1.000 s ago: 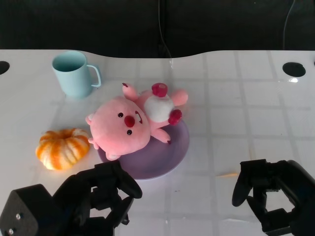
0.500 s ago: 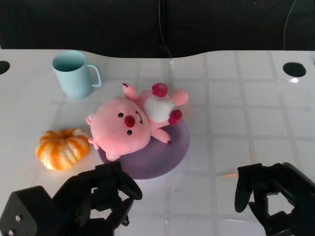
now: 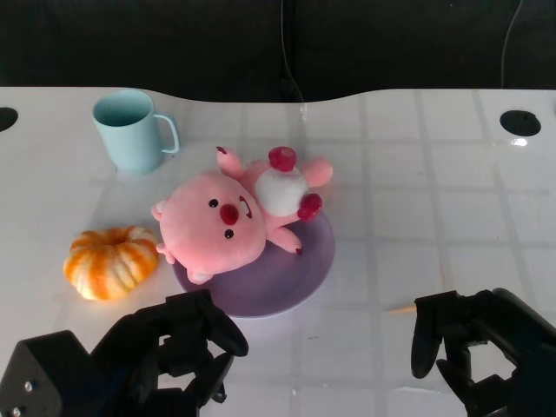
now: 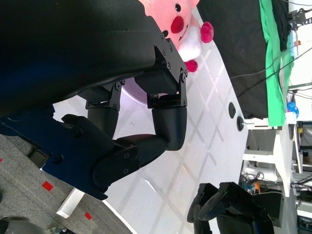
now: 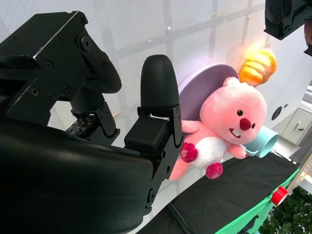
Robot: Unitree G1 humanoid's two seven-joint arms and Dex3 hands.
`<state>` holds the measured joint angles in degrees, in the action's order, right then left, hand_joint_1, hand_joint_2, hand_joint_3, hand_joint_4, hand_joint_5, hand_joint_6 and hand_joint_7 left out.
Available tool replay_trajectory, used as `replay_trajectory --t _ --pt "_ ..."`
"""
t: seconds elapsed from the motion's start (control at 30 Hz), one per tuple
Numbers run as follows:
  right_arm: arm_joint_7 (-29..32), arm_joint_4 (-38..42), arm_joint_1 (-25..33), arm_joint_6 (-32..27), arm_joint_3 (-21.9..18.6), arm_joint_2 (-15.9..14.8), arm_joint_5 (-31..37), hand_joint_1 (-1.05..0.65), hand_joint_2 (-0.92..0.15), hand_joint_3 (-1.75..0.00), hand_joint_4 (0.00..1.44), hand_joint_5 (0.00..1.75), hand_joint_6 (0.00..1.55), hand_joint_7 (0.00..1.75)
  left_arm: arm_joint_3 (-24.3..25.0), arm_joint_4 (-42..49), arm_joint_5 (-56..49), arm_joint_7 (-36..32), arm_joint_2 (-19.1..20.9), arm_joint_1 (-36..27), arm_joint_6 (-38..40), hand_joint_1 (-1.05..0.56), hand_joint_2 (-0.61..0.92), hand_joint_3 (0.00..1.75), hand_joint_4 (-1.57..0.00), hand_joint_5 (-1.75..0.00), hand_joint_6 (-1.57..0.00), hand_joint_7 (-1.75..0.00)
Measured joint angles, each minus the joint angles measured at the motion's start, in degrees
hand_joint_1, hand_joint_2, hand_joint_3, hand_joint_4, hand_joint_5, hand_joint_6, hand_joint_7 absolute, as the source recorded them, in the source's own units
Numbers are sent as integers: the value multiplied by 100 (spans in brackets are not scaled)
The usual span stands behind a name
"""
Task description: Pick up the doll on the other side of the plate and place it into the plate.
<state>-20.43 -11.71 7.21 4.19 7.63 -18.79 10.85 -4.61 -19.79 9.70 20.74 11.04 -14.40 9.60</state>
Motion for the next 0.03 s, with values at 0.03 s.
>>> replay_trajectory --t 0.03 --pt "-1 0 0 -2 0 -4 0 17 -33 -144 84 172 83 141 0 0 -2 0 2 0 0 -30 61 100 -63 -175 -67 -137"
